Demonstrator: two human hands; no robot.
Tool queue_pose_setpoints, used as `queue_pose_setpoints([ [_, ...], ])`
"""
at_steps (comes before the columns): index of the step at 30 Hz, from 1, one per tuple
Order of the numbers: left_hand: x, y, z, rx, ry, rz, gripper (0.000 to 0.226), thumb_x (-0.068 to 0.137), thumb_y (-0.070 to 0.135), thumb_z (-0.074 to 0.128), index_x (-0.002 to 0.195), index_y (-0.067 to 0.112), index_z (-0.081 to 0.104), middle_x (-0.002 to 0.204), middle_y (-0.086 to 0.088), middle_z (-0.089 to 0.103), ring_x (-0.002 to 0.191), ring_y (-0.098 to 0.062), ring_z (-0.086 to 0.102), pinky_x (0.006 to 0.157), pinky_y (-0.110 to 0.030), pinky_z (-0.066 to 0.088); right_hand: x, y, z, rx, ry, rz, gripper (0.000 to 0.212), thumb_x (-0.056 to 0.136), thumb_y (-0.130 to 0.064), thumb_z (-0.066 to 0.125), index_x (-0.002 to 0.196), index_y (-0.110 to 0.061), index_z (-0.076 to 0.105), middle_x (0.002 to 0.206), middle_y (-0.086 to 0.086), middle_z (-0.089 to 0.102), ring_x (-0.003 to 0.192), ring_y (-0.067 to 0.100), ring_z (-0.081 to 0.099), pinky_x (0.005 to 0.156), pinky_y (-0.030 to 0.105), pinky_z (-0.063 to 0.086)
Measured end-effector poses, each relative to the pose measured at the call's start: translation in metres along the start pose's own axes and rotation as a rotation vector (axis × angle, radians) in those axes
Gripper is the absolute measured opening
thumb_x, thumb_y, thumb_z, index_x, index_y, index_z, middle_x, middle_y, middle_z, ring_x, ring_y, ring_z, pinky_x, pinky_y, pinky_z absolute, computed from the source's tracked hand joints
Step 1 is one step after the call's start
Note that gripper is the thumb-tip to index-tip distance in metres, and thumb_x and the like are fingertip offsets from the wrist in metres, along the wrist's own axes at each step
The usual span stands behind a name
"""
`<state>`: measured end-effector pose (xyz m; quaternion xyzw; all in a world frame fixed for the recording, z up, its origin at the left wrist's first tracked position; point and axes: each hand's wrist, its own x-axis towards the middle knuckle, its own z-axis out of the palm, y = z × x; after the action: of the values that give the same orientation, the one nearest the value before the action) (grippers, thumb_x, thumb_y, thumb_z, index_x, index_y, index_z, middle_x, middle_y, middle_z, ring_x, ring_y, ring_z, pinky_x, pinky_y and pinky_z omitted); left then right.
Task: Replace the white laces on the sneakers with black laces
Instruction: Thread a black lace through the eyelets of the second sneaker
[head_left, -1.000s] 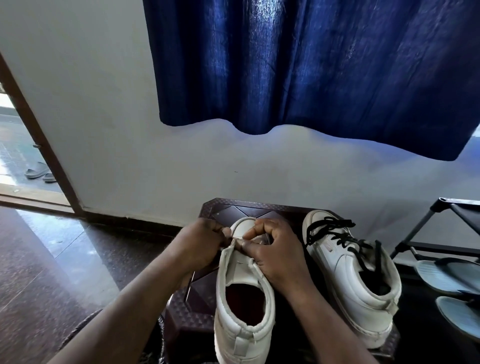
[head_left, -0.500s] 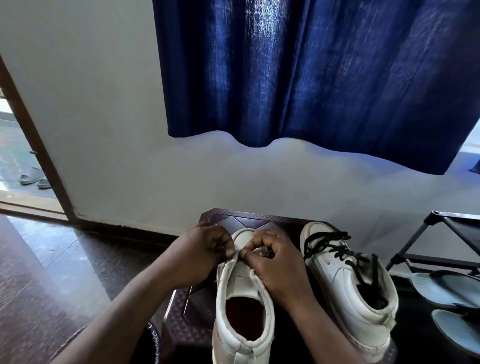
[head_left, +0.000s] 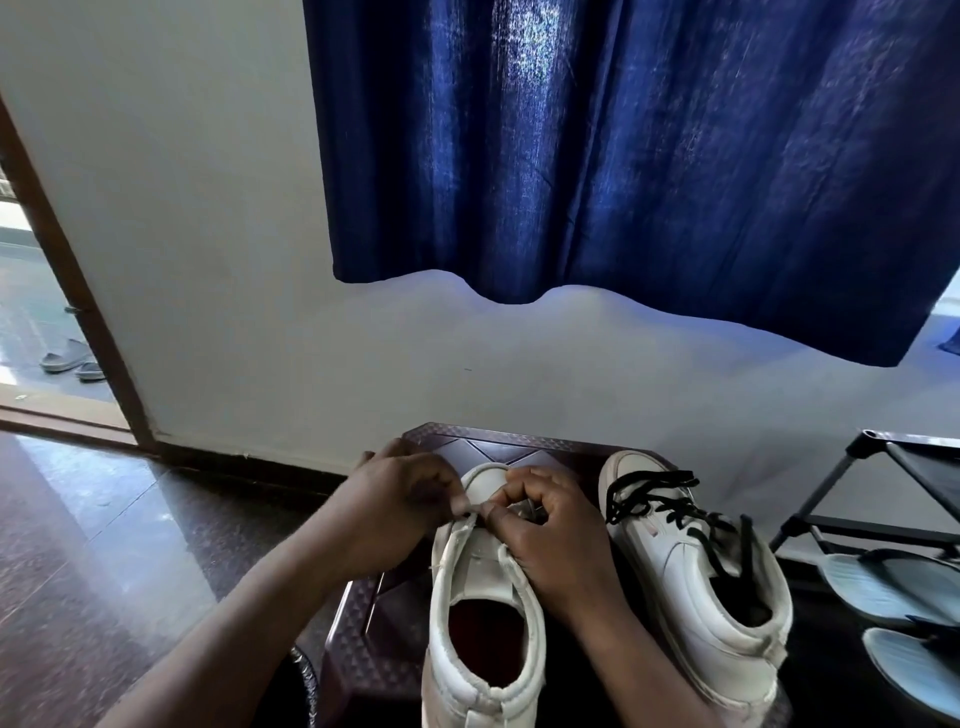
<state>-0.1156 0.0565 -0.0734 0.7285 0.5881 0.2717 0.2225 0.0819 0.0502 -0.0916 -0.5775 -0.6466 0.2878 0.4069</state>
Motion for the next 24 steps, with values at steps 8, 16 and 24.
queue_pose_setpoints([
  [8,0.000,0.004,0.006,0.212,0.009,-0.087,0.014,0.094,0.037,0.067,0.080,0.039,0.065,0.110,0.018,0.054,0.111,-0.015,0.051,0.095,-0.044,0.046,0.000,0.001,0.001,0.005,0.011,-0.002,0.009,0.082,-0.019,0.083,0.076,-0.021,0.076,0.107,-0.021,0.063,0.097,-0.019,0.055,0.075,0.000,0.038],
  [16,0.002,-0.005,0.002,-0.049,-0.007,-0.026,0.008,0.087,0.045,0.075,0.083,0.046,0.069,0.098,0.012,0.063,0.097,-0.003,0.058,0.095,-0.034,0.047,0.000,0.002,0.002,-0.001,0.030,-0.010,0.011,0.082,-0.019,0.082,0.075,-0.024,0.076,0.105,-0.022,0.063,0.098,-0.015,0.057,0.075,0.000,0.038],
  [24,0.006,0.001,0.009,-0.010,0.043,-0.137,0.029,0.088,0.030,0.078,0.064,0.035,0.064,0.090,0.012,0.063,0.096,-0.017,0.063,0.081,-0.027,0.046,0.001,0.005,0.002,0.013,0.028,-0.009,0.008,0.083,-0.019,0.082,0.077,-0.022,0.077,0.104,-0.019,0.064,0.100,-0.016,0.055,0.077,0.002,0.039],
])
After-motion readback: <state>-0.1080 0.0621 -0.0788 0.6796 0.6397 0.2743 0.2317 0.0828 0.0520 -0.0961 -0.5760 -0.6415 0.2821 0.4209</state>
